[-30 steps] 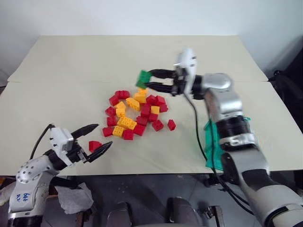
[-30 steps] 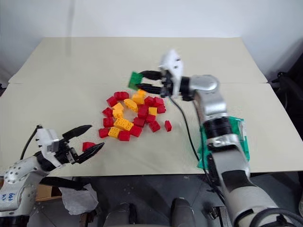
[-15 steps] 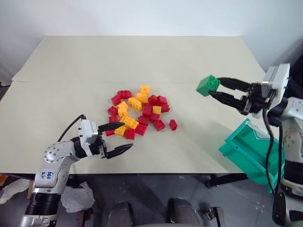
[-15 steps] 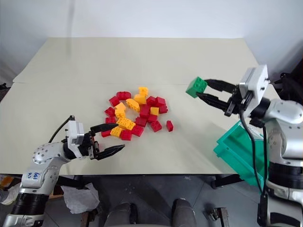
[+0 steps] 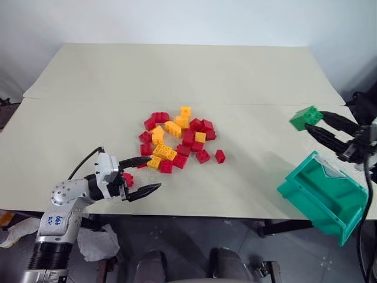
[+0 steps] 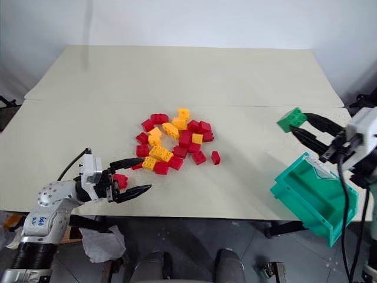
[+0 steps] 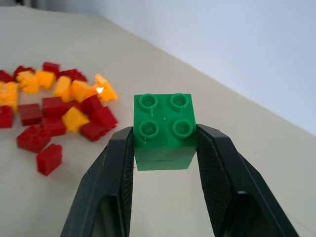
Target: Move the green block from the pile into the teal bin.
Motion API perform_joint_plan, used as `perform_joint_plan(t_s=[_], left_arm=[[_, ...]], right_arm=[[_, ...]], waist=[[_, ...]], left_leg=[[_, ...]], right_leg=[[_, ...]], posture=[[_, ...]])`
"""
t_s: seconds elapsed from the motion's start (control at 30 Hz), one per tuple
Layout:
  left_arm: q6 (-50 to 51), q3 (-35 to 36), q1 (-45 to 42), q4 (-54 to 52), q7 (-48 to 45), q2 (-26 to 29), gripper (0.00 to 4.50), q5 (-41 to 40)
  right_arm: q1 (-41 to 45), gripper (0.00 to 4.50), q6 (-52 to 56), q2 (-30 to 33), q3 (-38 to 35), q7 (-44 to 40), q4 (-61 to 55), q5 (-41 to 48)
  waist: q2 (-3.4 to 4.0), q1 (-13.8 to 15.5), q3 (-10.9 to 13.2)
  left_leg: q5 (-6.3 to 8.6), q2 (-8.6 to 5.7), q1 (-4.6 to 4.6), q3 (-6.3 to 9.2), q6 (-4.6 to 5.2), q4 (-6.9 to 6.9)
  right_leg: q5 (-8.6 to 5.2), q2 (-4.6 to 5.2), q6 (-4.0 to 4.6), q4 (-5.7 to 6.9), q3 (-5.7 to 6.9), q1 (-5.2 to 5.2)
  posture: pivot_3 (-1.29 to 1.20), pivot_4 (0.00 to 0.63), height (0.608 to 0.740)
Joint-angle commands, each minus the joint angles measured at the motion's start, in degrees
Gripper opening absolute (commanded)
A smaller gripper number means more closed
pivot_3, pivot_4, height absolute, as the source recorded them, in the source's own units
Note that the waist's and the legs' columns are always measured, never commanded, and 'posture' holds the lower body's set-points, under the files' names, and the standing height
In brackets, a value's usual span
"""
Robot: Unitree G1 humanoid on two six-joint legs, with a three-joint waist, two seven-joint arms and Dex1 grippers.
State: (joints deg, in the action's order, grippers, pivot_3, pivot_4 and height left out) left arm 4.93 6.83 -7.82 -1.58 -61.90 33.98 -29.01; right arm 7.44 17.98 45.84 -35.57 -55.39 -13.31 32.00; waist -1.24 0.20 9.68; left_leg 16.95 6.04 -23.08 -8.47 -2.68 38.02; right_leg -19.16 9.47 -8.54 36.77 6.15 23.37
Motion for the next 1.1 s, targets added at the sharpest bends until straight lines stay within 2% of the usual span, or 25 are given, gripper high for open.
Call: perform_joint_plan(t_s=[0.03, 0.2, 0.37, 0.47, 0.63, 0.73, 0.93, 1.1], left_arm=[[-0.52, 0.60, -0.43, -1.67, -0.76, -0.01, 4.50, -0.81], [-0.91, -2.12, -2.85, -1.29, -3.40, -0.40, 4.50, -0.04], [-2.23, -6.59, -5.21, -2.62, -7.15, -1.27, 4.50, 0.82], [-2.61, -9.25, -4.97, -4.27, -9.02, -2.11, 4.50, 0.70], [-1.57, -8.98, -6.85, -3.77, -7.56, -3.63, 4.50, 0.28], [-1.36, -8.20, -7.30, -3.46, -7.00, -3.71, 4.50, 0.24], [-0.37, -6.00, -6.36, -3.28, -5.08, -3.03, 4.50, 0.19], [-0.78, -2.95, -6.01, -1.32, -3.63, -2.32, 4.50, 0.64]], right_arm=[[-5.81, 1.51, 3.09, 2.09, -9.02, 0.42, -4.89, 3.38], [-17.02, 1.51, 5.46, 1.66, -16.63, -0.82, -9.38, 4.47], [-26.99, 1.51, 3.99, -0.19, -20.05, -3.16, -11.43, 3.41], [-29.74, 1.51, 3.70, -0.59, -19.13, -3.39, -11.39, 3.49], [-31.40, 1.51, 2.61, -0.78, -15.98, -3.13, -8.72, 1.34], [-31.26, 2.39, 2.13, -0.91, -15.00, -2.91, -6.68, 0.65], [-26.66, 4.45, 1.04, 0.54, -13.55, -2.60, -5.25, 1.35], [-20.23, 4.48, 1.42, 2.02, -10.49, -1.49, -8.40, 3.70]], waist=[[0.00, 0.60, 0.00], [0.00, 1.24, 0.00], [-0.02, 1.17, -0.02], [-0.02, 0.92, -0.03], [-0.02, 1.01, -0.03], [-0.02, 1.12, -0.03], [-0.02, 0.99, -0.03], [0.00, 0.68, -0.03]], left_leg=[[0.00, -0.01, -0.01, 0.00, 0.01, 0.01], [0.02, -0.02, 0.01, 0.00, 0.03, 0.02], [0.02, -0.03, 0.04, 0.03, 0.03, 0.04], [0.02, -0.03, 0.07, 0.00, 0.03, 0.05], [0.02, -0.02, 0.18, 0.04, 0.03, 0.11], [0.04, -0.03, 0.21, 0.07, 0.06, 0.13], [0.04, -0.03, 0.42, 0.06, 0.07, 0.09], [0.06, -0.03, 0.68, 0.03, 0.09, 0.00]], right_leg=[[0.00, 0.00, 0.00, -0.02, 0.00, -0.01], [0.00, 0.00, 0.00, -0.30, 0.00, -0.09], [0.00, 0.00, 0.00, -0.38, 0.00, -0.14], [0.00, 0.00, 0.00, -0.38, -0.01, -0.16], [0.00, 0.00, 0.00, -0.37, -0.01, -0.29], [0.00, 0.00, 0.00, -0.47, -0.01, -0.41], [0.00, 0.00, 0.00, -0.50, -0.01, -0.62], [0.00, 0.00, 0.00, -0.66, -0.01, -0.89]], posture=[[0.00, 0.150, 0.740], [0.00, 0.150, 0.740], [0.00, 0.150, 0.740], [0.00, 0.150, 0.740], [0.00, 0.150, 0.740], [0.00, 0.150, 0.740], [0.00, 0.150, 0.740], [0.00, 0.150, 0.740]])
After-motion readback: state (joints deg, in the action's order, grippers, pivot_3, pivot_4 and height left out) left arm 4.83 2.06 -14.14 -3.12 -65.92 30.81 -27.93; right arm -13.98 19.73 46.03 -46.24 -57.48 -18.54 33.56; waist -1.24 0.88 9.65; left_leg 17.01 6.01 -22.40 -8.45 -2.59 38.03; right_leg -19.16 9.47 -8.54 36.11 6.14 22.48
